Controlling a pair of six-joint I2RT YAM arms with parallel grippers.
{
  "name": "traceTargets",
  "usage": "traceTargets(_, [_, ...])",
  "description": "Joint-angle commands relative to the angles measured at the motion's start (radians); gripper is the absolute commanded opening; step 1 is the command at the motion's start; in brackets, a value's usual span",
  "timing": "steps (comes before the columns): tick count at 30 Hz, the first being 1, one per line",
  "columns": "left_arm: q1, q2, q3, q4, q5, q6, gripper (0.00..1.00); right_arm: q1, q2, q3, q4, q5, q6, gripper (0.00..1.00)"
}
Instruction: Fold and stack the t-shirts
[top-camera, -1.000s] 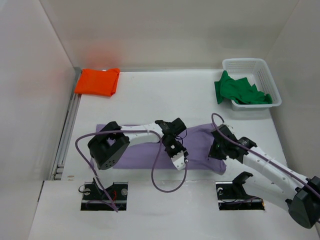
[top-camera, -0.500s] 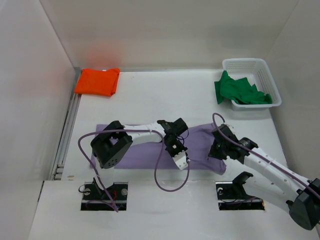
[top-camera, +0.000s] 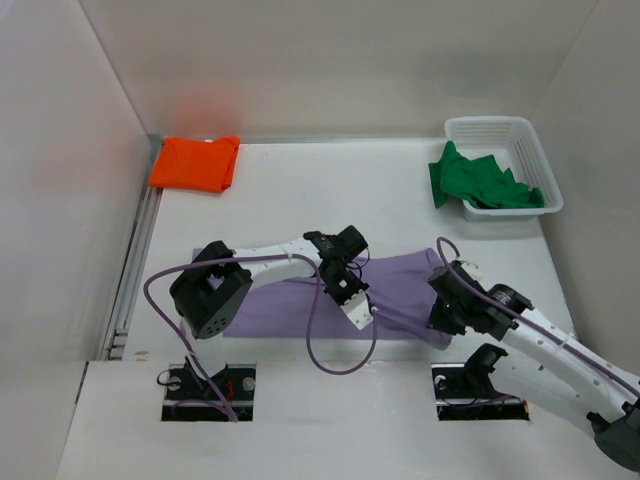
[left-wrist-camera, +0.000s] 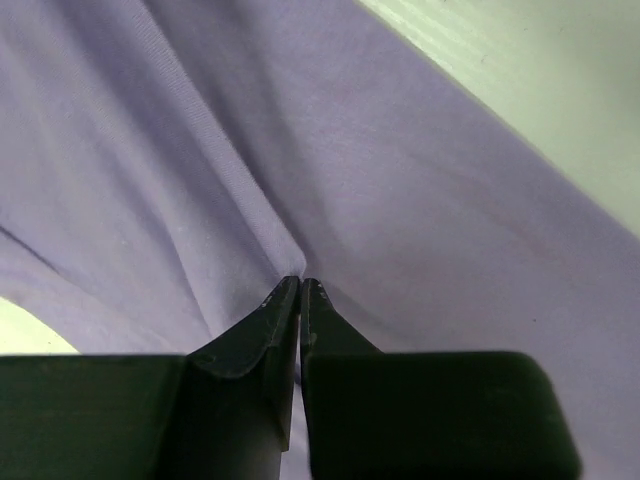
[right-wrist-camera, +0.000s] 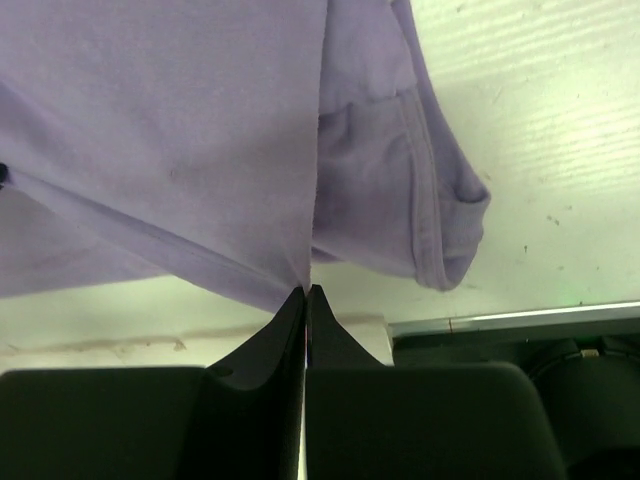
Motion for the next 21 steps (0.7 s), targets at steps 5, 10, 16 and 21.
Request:
traceTargets(5, [0.002, -0.06, 0.026, -0.129, 0.083, 0.008, 0.01, 0.059, 0.079, 0.026, -0.087, 0.017, 0.044, 0.0])
traceTargets(10, [0.002, -0.057, 0.019, -0.123, 0.108, -0.001, 0.04, 0.053, 0.09, 0.013, -0.058, 0.02, 0.018, 0.02])
traceTargets(16, [0.01, -0.055, 0.023, -0.133, 0.102, -0.006, 0.25, 0.032, 0.09, 0.029, -0.062, 0.027, -0.003, 0.21])
traceTargets(21, [0.071, -0.101, 0.036, -0.184, 0.016, -0.066, 0.49, -0.083, 0.088, 0.142, -0.049, 0.105, -0.109, 0.28])
